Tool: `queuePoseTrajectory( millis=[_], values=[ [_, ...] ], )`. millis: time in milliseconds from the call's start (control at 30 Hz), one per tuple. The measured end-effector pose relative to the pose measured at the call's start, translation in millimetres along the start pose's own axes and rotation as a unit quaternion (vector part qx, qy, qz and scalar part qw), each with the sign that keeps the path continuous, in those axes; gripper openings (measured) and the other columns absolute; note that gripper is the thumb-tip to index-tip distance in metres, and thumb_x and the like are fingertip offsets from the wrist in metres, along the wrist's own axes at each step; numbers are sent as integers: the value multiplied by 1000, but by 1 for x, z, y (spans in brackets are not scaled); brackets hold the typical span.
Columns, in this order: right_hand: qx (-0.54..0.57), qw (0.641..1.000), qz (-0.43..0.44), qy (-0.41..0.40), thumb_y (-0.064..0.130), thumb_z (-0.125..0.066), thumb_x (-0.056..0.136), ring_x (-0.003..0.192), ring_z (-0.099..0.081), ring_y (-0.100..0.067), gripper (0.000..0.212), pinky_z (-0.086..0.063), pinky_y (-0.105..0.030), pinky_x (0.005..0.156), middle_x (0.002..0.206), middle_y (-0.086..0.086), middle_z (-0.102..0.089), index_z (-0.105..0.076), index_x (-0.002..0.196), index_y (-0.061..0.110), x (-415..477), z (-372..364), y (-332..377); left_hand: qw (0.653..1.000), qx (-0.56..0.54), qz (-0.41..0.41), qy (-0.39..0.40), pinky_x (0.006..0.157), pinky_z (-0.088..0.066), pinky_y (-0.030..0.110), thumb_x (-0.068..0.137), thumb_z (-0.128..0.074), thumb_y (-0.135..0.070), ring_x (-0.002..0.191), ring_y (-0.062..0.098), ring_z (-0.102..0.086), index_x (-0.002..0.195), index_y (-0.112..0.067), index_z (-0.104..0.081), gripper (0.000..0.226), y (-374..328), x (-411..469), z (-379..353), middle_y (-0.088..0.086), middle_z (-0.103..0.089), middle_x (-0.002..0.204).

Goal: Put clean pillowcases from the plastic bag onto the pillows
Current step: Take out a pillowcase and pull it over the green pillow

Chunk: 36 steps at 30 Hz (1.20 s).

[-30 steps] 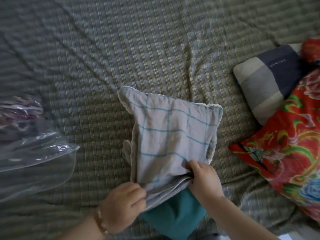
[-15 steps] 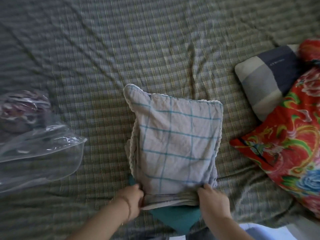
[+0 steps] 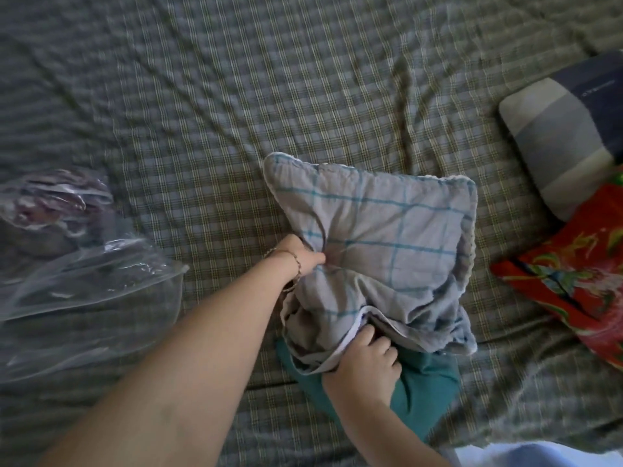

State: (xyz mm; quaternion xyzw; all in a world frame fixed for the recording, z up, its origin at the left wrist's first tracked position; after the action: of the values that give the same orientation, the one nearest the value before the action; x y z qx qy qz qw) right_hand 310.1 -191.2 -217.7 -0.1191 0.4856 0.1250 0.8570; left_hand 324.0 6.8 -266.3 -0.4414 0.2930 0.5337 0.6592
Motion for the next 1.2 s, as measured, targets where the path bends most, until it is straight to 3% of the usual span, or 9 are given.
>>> queuePoseTrajectory(
  millis=[200, 400, 567, 667, 833, 933, 1067, 1133, 1200],
  values=[
    [210, 967, 134, 52, 20, -60, 73, 82, -56, -18, 84, -44, -25, 60, 98, 6, -54, -14, 143, 29, -25, 28, -11, 993, -106, 36, -45, 69, -39, 26, 82, -59, -26, 77, 22, -53, 94, -6, -56, 23, 31, -37, 25, 2, -55, 77],
    [241, 934, 224, 139, 33, -68, 38, 86, -62, -10, 110, -56, -25, 69, 106, 5, -61, -24, 138, 29, -78, 129, -20, 939, -317, 123, -46, 52, -47, 26, 67, -65, -20, 64, 25, -58, 99, 1, -63, 39, 50, -85, 63, 12, -62, 78],
    [307, 903, 230, 196, 10, -67, 56, 68, -62, -7, 71, -46, -19, 53, 81, 7, -66, -45, 120, 31, -105, 161, -25, 906, -382, 95, -152, 39, -41, 17, 78, -63, -11, 59, 17, -54, 102, 1, -63, 26, 56, -147, 101, 7, -60, 75],
    [369, 863, 211, 273, 3, -53, 46, 57, -61, -13, 51, -45, -22, 53, 58, 1, -64, -65, 92, 22, -119, 141, -32, 892, -395, 48, -216, 62, -48, 24, 78, -63, -8, 72, 21, -60, 87, -7, -64, 9, 52, -202, 125, 8, -65, 87],
    [415, 819, 118, 378, 3, -46, 47, 60, -65, -28, 40, -54, -28, 58, 72, -17, -69, -76, 73, 8, -100, 93, -57, 931, -272, -36, -239, 57, -44, 22, 70, -72, -19, 68, 15, -60, 68, -12, -63, 11, -8, -265, 134, 0, -64, 71],
    [449, 853, -6, 265, 8, -54, 56, 69, -61, -30, 35, -48, -29, 67, 76, -17, -67, -72, 85, 0, -45, 77, -103, 970, -182, -47, -153, 57, -49, 28, 77, -64, -23, 70, 25, -62, 71, -6, -61, 17, -59, -265, 67, 9, -65, 75],
    [334, 938, -91, -3, 8, -50, 90, 94, -59, -34, 32, -50, -35, 74, 105, -21, -62, -58, 118, -6, 25, 101, -196, 949, -248, -56, 186, 51, -55, 29, 87, -51, -3, 40, 14, -57, 68, -5, -51, 19, -114, -253, -77, 4, -59, 48],
    [273, 958, -89, -27, 9, -46, 92, 100, -59, -36, 32, -49, -36, 80, 108, -22, -63, -59, 117, -6, 35, 112, -215, 968, -167, -122, 139, 62, -57, 31, 87, -52, -7, 49, 14, -60, 68, -11, -51, 20, -116, -228, -88, 4, -61, 56],
    [204, 977, -37, -43, 7, -43, 91, 76, -59, -30, 27, -46, -31, 61, 84, -12, -63, -65, 106, 0, 33, 129, -205, 982, -58, -178, -24, 73, -53, 30, 86, -53, -14, 69, 21, -63, 71, -16, -54, 15, -103, -197, -62, 5, -64, 72]
  ],
)
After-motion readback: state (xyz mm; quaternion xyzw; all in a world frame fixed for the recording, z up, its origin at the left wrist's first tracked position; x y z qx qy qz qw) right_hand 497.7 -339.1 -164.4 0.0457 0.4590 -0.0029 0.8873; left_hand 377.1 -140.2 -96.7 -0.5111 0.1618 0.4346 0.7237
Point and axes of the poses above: each hand's wrist, its own x-axis towards the middle knuckle, its own z-axis out of the back of the hand, y = z × x, the point moved 9 cm from there along x, towards the middle knuckle
